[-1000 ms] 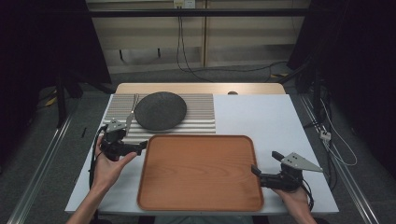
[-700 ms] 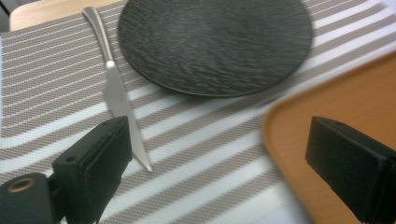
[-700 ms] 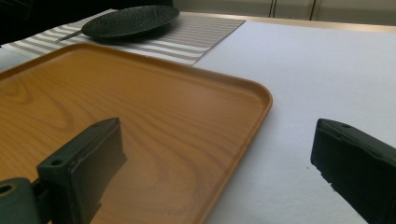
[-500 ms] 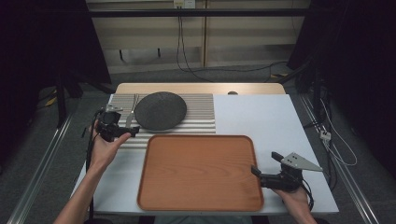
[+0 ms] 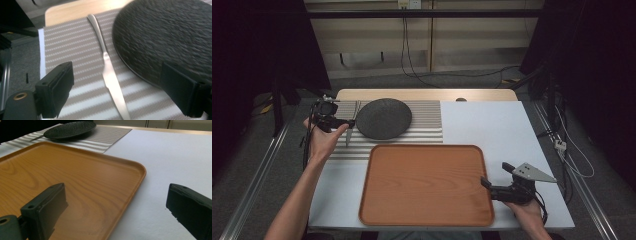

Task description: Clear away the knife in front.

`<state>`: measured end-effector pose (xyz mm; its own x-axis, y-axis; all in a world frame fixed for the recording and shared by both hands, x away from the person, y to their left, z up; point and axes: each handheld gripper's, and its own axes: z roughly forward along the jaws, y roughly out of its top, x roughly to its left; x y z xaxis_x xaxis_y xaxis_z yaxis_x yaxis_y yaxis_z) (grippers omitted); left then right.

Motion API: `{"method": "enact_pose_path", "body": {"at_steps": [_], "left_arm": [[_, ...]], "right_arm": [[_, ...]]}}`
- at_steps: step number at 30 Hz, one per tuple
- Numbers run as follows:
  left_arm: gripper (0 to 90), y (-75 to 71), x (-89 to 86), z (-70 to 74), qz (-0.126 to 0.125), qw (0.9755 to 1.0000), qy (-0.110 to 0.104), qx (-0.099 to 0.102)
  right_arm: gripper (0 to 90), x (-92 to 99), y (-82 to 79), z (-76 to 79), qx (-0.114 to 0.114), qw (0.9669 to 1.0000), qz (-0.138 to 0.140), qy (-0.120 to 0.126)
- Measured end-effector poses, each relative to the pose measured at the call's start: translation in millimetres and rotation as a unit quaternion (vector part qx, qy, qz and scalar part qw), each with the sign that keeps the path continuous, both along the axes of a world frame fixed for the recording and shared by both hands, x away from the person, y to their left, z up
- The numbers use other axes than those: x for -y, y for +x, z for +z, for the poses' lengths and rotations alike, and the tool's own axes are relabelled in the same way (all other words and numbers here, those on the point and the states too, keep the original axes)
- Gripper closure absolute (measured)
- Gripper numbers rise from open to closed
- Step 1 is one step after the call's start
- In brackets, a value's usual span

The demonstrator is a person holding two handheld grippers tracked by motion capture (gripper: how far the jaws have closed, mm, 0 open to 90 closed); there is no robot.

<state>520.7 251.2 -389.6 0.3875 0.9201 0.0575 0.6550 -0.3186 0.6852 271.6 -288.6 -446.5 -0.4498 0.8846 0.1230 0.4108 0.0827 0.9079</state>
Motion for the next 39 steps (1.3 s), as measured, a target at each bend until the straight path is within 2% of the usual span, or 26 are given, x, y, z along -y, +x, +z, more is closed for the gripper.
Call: {"method": "enact_pose_path", "body": {"at_steps": [6,9,11,12,13,16,17,18,20,21,23,24,26,27,29,32,33,34,37,39], "left_arm": [[12.0,20.1,0.8,-2.0,0.011,0.9999,0.010,-0.008],[10.8,29.9,-2.6,-4.5,0.013,0.9999,0.007,-0.008],[10.1,36.0,-4.7,-6.4,0.023,0.9997,0.010,-0.007],[10.1,40.7,-7.3,-8.0,0.031,0.9994,-0.005,-0.012],[13.4,44.3,-8.6,-9.8,0.034,0.9991,-0.017,-0.016],[15.6,54.5,-8.9,-17.5,0.044,0.9987,-0.010,-0.023],[20.7,56.7,-9.7,-19.1,0.042,0.9987,-0.009,-0.025],[20.7,59.9,-10.9,-22.6,0.046,0.9985,-0.018,-0.022],[24.0,64.7,-11.7,-28.6,0.048,0.9978,-0.038,-0.027],[27.1,66.8,-11.5,-31.4,0.044,0.9976,-0.041,-0.033],[27.9,70.0,-8.2,-37.6,0.045,0.9977,-0.033,-0.037],[34.4,71.7,-6.7,-40.7,0.044,0.9976,-0.032,-0.043],[35.3,74.4,-4.6,-44.7,0.046,0.9976,-0.027,-0.045],[40.7,75.9,-3.6,-46.7,0.047,0.9975,-0.024,-0.047],[42.8,78.0,-2.9,-49.3,0.049,0.9971,-0.031,-0.048],[47.2,81.7,1.6,-51.8,0.048,0.9972,-0.021,-0.054],[51.6,82.9,3.6,-52.9,0.047,0.9972,-0.017,-0.056],[54.9,83.3,4.2,-53.4,0.046,0.9972,-0.022,-0.055],[57.6,86.0,4.7,-54.1,0.046,0.9967,-0.034,-0.057],[64.6,87.7,4.0,-53.8,0.048,0.9962,-0.037,-0.062]], "right_arm": [[2.5,0.1,-0.9,0.3,-0.001,1.0000,-0.005,0.002],[2.5,0.4,-1.1,0.2,-0.001,1.0000,-0.006,0.001],[2.5,0.5,-1.3,0.2,-0.001,1.0000,-0.005,0.001],[2.5,0.5,-1.3,0.2,-0.001,1.0000,-0.005,0.001],[2.4,0.2,-0.7,0.1,-0.001,1.0000,-0.006,0.002],[2.5,0.0,-0.6,0.0,-0.001,1.0000,-0.005,0.001],[2.5,0.0,-0.8,0.0,-0.001,1.0000,-0.005,0.001],[2.5,0.0,-0.8,0.0,-0.001,1.0000,-0.005,0.001],[2.5,0.7,-1.5,0.1,-0.001,1.0000,-0.005,0.001],[2.5,1.1,-2.1,0.2,-0.001,1.0000,-0.006,0.002],[2.5,1.4,-2.5,0.2,-0.001,1.0000,-0.007,0.003],[2.5,2.4,-2.9,0.0,-0.002,1.0000,-0.009,0.003],[2.4,2.7,-2.9,0.1,-0.003,1.0000,-0.009,0.003],[2.5,2.7,-3.2,0.1,-0.002,0.9999,-0.009,0.004],[2.7,2.7,-3.3,0.0,-0.002,1.0000,-0.007,0.002],[2.7,2.4,-3.1,-0.2,-0.003,1.0000,-0.007,0.002],[2.7,2.2,-2.9,-0.3,-0.004,1.0000,-0.007,0.002],[2.7,2.0,-2.7,-0.3,-0.004,1.0000,-0.007,0.003],[2.6,2.1,-2.7,-0.4,-0.005,1.0000,-0.007,0.003],[2.6,2.6,-2.7,-0.6,-0.004,1.0000,-0.007,0.002]]}}
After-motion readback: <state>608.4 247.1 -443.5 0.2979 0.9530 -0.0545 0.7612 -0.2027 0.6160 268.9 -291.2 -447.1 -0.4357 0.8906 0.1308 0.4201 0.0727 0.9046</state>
